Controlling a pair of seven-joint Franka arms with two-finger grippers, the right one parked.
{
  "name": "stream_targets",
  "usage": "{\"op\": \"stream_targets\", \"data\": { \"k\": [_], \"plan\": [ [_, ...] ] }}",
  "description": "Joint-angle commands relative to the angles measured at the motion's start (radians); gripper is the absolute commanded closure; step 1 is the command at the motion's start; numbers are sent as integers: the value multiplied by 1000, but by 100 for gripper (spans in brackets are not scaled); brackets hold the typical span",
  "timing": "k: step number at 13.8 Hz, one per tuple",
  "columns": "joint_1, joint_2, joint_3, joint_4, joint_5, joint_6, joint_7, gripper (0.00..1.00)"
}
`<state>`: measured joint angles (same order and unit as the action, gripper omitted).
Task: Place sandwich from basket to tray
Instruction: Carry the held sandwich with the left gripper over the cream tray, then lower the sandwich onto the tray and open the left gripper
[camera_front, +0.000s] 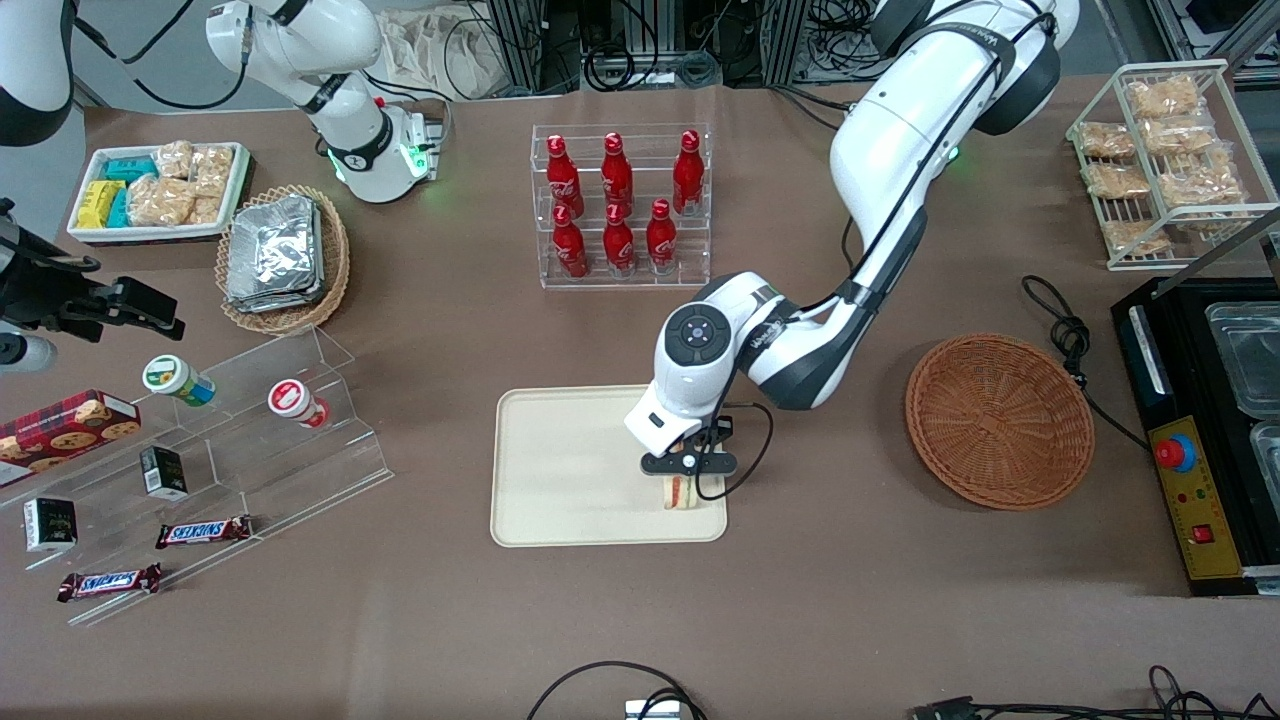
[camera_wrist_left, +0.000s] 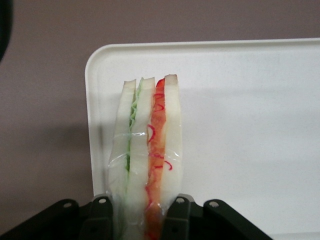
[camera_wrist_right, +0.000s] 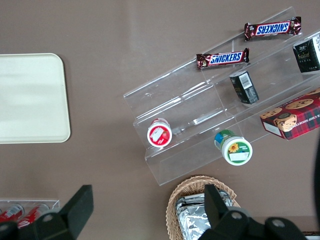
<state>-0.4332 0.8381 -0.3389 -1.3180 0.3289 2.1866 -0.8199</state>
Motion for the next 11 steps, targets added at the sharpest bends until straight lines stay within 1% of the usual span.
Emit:
{"op": "stream_targets", "data": {
  "k": [1,2,4,7,9,11],
  "plan": [
    [-18,41,8,43,21,27,-12,71],
    [-19,50,8,39,27,47,-13,71],
    [-33,68,6,39,73,51,-25,71],
    [-38,76,6,37,75,51,-25,69],
    [-38,76,6,36,75,51,-25,56],
    [-38,76,6,36,75,53,-31,32]
  ]
}}
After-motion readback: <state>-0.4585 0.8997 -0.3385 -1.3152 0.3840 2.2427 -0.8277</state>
